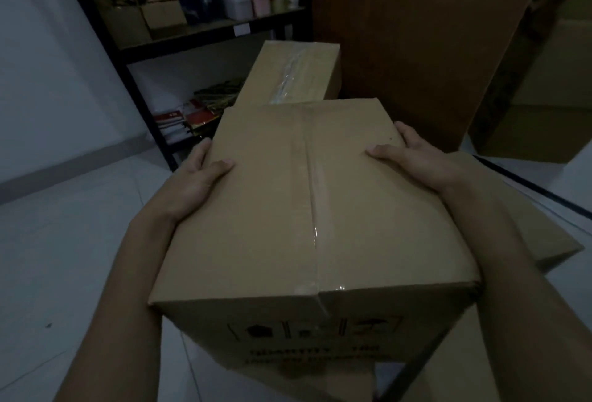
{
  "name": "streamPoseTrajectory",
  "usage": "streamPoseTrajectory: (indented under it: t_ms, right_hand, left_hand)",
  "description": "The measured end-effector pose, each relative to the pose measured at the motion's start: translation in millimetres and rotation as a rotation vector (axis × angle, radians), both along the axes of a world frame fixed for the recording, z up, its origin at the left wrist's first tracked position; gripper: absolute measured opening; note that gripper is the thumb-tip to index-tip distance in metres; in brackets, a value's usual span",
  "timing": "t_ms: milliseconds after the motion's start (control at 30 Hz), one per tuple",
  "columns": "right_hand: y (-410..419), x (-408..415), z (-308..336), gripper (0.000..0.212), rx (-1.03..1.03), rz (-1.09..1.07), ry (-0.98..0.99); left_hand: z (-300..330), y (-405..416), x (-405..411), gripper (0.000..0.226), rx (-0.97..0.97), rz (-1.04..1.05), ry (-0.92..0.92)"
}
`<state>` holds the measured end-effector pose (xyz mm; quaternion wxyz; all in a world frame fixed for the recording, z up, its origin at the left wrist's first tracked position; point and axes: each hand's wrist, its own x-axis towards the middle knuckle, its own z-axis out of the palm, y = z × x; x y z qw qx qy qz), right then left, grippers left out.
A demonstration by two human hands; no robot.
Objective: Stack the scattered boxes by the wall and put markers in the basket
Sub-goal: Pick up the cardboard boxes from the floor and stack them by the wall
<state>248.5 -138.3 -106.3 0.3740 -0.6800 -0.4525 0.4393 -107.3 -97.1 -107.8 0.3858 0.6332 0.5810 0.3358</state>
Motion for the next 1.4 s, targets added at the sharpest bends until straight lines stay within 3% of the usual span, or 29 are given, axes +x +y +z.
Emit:
streamPoseTrajectory:
  t_ms: [100,300,500,633,733,933,1400]
  right_hand:
    - [3,5,-5,0.099,-0.001,-0.029,-0.032]
    - [2,3,-9,0.095,0.048,-0.027,-0.022]
    - [-6,-9,-3,0.095,-0.001,-0.049,0.063]
    - [-12,-23,9,0.094,-0.045,-0.058,0.081]
    - [-14,-35,30,0.093,-0.065,-0.059,0.117]
    - [-1,-67,105,0.097,-0.124,0.009,0.149]
    - [51,-173,372,0.098,-0.103,0.257,0.144]
  left_hand:
    - [-4,4,0,0.061,0.046,-0.016,-0.026]
    - [-16,2,-8,0.058,-0.090,-0.055,-0.366]
    - [-14,-6,-9,0.042,-0.103,-0.069,-0.413]
    - [6,-18,-16,0.053,-0.161,-0.007,-0.412]
    - [32,-27,-25,0.045,-0.181,-0.009,-0.409]
    - [115,-40,-60,0.052,-0.218,0.105,-0.414]
    - [368,-65,-167,0.051,-0.142,0.415,-0.415]
